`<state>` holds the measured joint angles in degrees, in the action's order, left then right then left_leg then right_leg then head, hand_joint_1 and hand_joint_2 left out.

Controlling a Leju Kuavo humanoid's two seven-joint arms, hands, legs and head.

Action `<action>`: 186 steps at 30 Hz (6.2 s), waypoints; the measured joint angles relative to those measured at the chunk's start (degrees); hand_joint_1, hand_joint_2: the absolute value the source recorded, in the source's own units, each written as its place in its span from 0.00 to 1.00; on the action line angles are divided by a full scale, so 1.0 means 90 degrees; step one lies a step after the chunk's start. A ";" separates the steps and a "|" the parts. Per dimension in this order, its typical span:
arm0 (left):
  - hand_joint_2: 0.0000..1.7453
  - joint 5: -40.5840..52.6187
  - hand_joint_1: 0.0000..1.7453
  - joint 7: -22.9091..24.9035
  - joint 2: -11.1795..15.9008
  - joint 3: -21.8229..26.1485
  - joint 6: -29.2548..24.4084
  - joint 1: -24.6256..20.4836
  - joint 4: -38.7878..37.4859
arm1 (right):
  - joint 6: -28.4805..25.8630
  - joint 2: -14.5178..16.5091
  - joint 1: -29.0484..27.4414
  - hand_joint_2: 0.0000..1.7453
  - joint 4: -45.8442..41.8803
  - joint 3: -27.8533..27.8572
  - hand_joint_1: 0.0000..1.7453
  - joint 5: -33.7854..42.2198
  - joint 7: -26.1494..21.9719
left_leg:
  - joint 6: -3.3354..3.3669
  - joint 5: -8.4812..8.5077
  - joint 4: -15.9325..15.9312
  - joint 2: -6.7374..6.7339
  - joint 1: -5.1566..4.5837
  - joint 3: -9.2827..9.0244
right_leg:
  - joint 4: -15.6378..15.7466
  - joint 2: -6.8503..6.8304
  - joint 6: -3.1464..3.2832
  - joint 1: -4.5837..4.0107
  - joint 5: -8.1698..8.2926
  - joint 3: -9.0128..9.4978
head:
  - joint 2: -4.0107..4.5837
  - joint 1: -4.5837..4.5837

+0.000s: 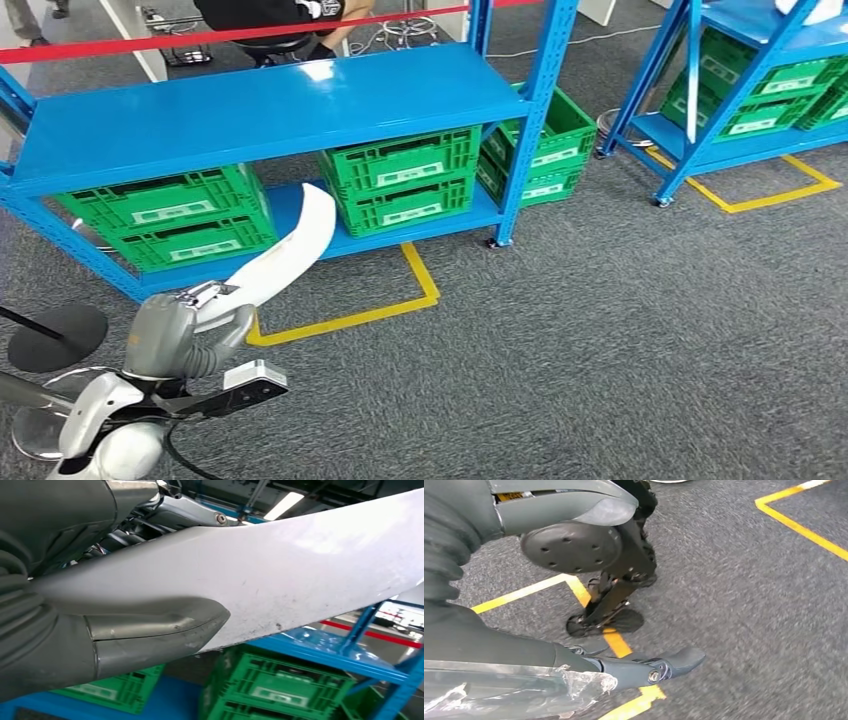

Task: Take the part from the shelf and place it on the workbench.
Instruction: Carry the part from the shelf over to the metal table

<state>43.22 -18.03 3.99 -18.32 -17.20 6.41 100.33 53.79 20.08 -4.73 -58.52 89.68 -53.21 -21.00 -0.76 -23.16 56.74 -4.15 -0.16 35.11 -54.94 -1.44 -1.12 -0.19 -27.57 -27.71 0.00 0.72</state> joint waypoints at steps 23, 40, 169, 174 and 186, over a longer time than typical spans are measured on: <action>1.00 -0.0069 1.00 -0.0049 -0.0012 0.0083 0.0011 -0.0133 -0.0100 | -0.0173 0.0035 -0.0099 1.00 0.0004 -0.0005 0.00 0.0433 0.0177 | 0.0228 -0.0064 -0.0166 0.0053 0.0011 -0.0292 | -0.1862 0.0115 -0.0354 0.0111 0.0062 -0.1023 | 0.0000 0.0065; 1.00 -0.0072 1.00 -0.0051 -0.0005 0.0093 0.0014 -0.0152 -0.0144 | -0.0177 0.0055 -0.0067 1.00 -0.0002 -0.0005 0.00 0.0465 0.0189 | 0.0132 -0.0657 0.0449 0.0704 -0.0045 -0.0785 | -0.0148 0.0612 0.0187 -0.0116 0.0840 -0.1012 | 0.0002 0.0044; 1.00 -0.2745 1.00 -0.0494 -0.0427 0.0493 0.1780 -0.0931 -0.1101 | -0.3894 0.0150 -0.1835 1.00 -0.0132 -0.5400 0.00 0.3562 0.0679 | 0.0001 -0.0334 0.0075 0.0647 0.0114 -0.0317 | -0.0645 0.0582 -0.0172 0.0142 0.0308 -0.1054 | 0.0000 -0.0041; 1.00 -0.2759 1.00 -0.0496 -0.0429 0.0504 0.1823 -0.0932 -0.1114 | -0.3833 0.0148 -0.1818 1.00 -0.0176 -0.5431 0.00 0.2976 0.0467 | 0.0095 -0.0324 0.0062 0.0382 0.0069 -0.0319 | -0.2310 0.0219 -0.0206 0.0116 -0.0451 -0.1779 | 0.0000 0.0007; 1.00 -0.2794 1.00 -0.0496 -0.0440 0.0546 0.1842 -0.0970 -0.1134 | -0.3852 0.0133 -0.1913 1.00 -0.0376 -0.5575 0.00 0.3013 0.0519 | -0.0172 -0.0739 0.0637 0.0319 0.0060 -0.0092 | -0.0459 0.0182 0.0107 0.0067 0.0269 -0.0762 | 0.0000 -0.0018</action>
<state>18.07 -22.49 0.04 -13.40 -0.62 -2.32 90.13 19.13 21.27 -21.95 -61.90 39.50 -26.09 -16.33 -2.31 -29.81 62.48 -1.28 0.38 34.28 -59.08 0.20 -0.16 0.41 -25.15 -34.57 0.00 0.56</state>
